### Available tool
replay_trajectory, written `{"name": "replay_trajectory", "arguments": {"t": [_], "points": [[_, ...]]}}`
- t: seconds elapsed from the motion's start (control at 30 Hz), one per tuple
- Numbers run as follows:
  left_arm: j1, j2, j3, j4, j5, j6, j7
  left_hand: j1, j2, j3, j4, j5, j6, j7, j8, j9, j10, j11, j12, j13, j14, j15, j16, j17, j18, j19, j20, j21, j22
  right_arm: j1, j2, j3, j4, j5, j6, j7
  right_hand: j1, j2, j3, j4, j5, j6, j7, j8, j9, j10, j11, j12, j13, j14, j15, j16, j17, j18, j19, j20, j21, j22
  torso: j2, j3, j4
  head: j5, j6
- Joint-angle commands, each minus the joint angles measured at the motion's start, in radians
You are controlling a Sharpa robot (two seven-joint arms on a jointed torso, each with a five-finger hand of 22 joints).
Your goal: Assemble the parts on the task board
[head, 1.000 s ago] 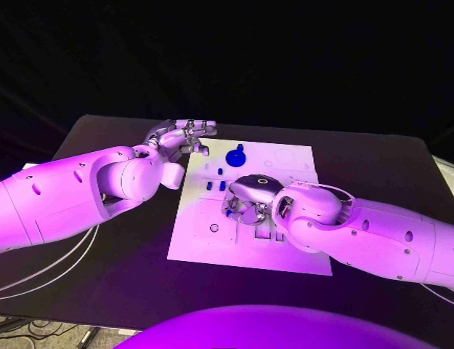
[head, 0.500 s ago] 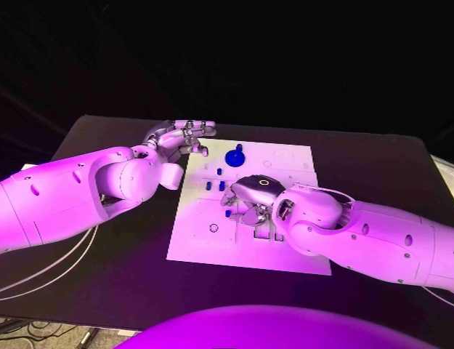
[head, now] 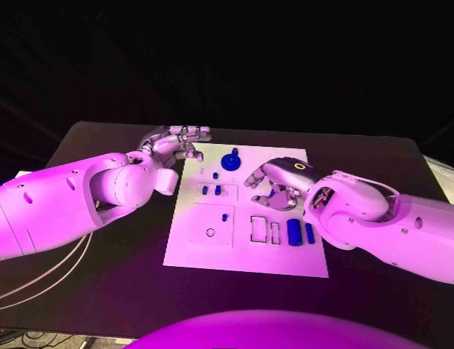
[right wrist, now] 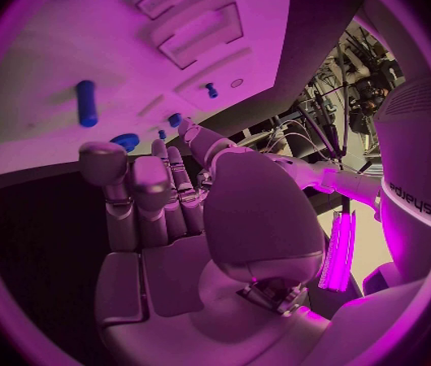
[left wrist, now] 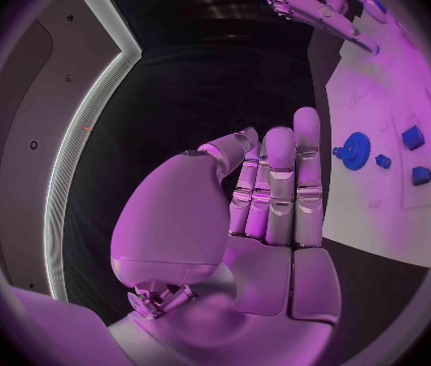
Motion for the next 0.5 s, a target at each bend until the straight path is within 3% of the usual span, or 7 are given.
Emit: {"name": "replay_trajectory", "arguments": {"t": [0.03, 0.33, 0.5], "points": [[0.0, 0.001, 0.0, 0.003, 0.002, 0.02, 0.002, 0.002, 0.007, -0.005, 0.0, 0.002, -0.005, 0.004, 0.004, -0.001, -0.008, 0.002, 0.004, -0.001, -0.006, -0.002, -0.006, -0.002, 0.011, -0.005, 0.0, -0.006, -0.001, 0.018, -0.03, 0.001, 0.007, 0.004, 0.059, -0.044, -0.006, -0.015, -0.016, 0.001, 0.003, -0.007, -0.007, -0.007, -0.005, -0.017, -0.002, -0.001, -0.006, 0.003, -0.007, -0.001, -0.003, 0.01, 0.008, -0.002, 0.0, -0.004, 0.0, -0.0012, -0.0005, -0.012, 0.005], [-0.003, 0.002, -0.001, 0.001, 0.002, 0.021, 0.002, 0.002, 0.007, -0.005, 0.0, 0.002, -0.005, 0.004, 0.004, -0.001, -0.008, 0.002, 0.004, -0.001, -0.006, -0.002, -0.006, -0.002, 0.011, -0.005, 0.0, -0.006, -0.001, 0.037, -0.068, 0.001, -0.027, -0.054, 0.141, -0.051, 0.003, -0.024, -0.049, -0.001, 0.0, -0.027, -0.021, -0.011, -0.015, -0.068, 0.0, -0.014, -0.007, 0.006, -0.005, -0.001, -0.007, 0.012, 0.007, 0.0, -0.01, -0.016, 0.002, 0.0007, 0.0003, -0.022, 0.011], [-0.003, 0.003, -0.001, 0.001, 0.002, 0.021, 0.001, 0.004, 0.008, -0.006, -0.001, 0.002, -0.005, 0.004, 0.005, -0.001, -0.009, 0.002, 0.006, -0.001, -0.007, -0.002, -0.006, -0.003, 0.011, -0.006, 0.0, -0.007, -0.002, 0.038, -0.065, -0.001, -0.038, -0.067, 0.173, -0.048, 0.008, -0.019, -0.054, -0.001, 0.0, -0.019, -0.022, -0.007, -0.014, -0.063, -0.001, -0.008, -0.005, 0.006, -0.006, -0.003, -0.012, 0.012, 0.008, -0.001, -0.012, -0.017, 0.0, -0.0014, 0.0019, -0.023, 0.009]]}}
